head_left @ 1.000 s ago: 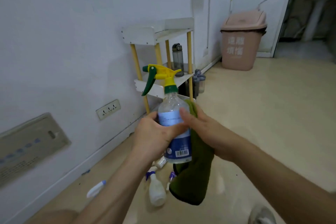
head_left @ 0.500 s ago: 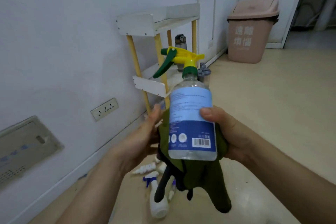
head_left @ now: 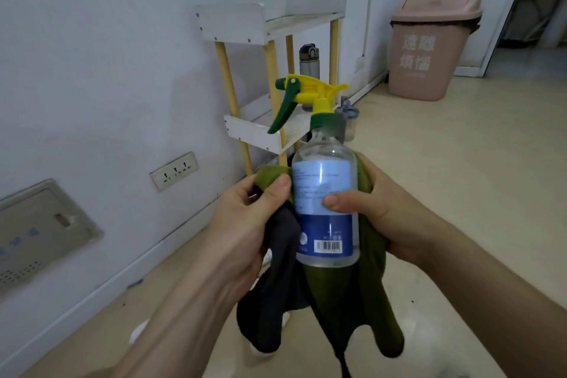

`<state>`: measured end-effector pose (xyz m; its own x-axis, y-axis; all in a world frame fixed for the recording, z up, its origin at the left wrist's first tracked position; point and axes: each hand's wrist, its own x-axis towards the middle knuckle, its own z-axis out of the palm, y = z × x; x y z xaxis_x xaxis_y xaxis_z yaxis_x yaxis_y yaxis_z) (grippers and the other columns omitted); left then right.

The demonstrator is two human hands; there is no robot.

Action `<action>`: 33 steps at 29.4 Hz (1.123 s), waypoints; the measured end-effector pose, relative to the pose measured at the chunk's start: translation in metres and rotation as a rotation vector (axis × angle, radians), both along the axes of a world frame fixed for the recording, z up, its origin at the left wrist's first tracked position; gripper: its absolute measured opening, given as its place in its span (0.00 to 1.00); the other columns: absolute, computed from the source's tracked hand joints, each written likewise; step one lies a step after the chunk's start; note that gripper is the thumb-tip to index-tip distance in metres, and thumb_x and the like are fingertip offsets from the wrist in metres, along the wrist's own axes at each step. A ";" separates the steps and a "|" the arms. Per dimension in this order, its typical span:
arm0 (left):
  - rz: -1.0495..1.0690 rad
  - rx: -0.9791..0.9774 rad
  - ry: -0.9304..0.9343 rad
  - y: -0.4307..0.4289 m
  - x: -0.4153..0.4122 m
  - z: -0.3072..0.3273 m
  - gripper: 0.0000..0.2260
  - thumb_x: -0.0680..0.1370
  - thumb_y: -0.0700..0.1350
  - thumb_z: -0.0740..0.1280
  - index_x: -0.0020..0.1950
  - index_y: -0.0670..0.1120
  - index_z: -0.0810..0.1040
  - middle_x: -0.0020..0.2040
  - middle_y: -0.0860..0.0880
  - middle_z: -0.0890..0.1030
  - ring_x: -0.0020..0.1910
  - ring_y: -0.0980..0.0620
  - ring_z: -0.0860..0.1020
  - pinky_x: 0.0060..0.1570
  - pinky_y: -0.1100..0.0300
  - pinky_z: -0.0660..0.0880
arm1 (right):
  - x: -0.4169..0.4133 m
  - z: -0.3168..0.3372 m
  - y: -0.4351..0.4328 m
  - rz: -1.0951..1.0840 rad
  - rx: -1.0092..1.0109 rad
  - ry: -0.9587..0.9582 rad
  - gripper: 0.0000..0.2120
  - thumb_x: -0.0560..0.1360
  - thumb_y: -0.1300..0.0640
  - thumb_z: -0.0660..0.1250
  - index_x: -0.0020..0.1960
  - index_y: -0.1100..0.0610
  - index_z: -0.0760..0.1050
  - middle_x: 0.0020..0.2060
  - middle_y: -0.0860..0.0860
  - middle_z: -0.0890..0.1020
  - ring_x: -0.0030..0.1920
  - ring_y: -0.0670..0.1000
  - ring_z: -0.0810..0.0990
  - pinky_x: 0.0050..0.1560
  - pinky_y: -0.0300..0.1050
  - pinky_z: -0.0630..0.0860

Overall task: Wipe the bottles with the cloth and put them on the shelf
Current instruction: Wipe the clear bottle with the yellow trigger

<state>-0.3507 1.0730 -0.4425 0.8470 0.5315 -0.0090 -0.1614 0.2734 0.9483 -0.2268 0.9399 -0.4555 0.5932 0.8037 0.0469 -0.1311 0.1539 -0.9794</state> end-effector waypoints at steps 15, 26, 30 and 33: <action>-0.005 0.804 0.058 0.001 -0.014 0.003 0.17 0.75 0.45 0.72 0.57 0.66 0.79 0.45 0.57 0.76 0.40 0.60 0.75 0.40 0.67 0.72 | -0.014 -0.012 0.011 -0.149 0.112 0.125 0.29 0.63 0.59 0.70 0.64 0.47 0.73 0.53 0.56 0.84 0.47 0.56 0.85 0.42 0.51 0.83; 0.337 0.246 0.314 -0.011 0.014 0.011 0.16 0.83 0.58 0.55 0.50 0.53 0.80 0.47 0.54 0.80 0.46 0.53 0.77 0.46 0.61 0.70 | -0.052 -0.012 0.032 -0.352 0.013 -0.253 0.34 0.66 0.29 0.69 0.69 0.36 0.66 0.61 0.40 0.79 0.60 0.44 0.79 0.63 0.51 0.76; 0.137 -0.245 0.159 0.004 0.012 0.012 0.18 0.84 0.49 0.54 0.65 0.42 0.76 0.58 0.42 0.82 0.57 0.45 0.81 0.59 0.52 0.77 | -0.061 -0.006 0.034 -0.255 0.099 -0.360 0.31 0.69 0.43 0.72 0.70 0.44 0.67 0.56 0.40 0.81 0.56 0.42 0.81 0.55 0.41 0.80; 0.257 0.136 0.248 -0.003 0.020 -0.002 0.17 0.81 0.58 0.59 0.61 0.51 0.79 0.50 0.48 0.84 0.49 0.48 0.84 0.50 0.52 0.80 | -0.051 -0.006 0.037 -0.382 0.101 -0.262 0.21 0.74 0.44 0.69 0.65 0.45 0.73 0.53 0.40 0.83 0.53 0.40 0.82 0.51 0.38 0.79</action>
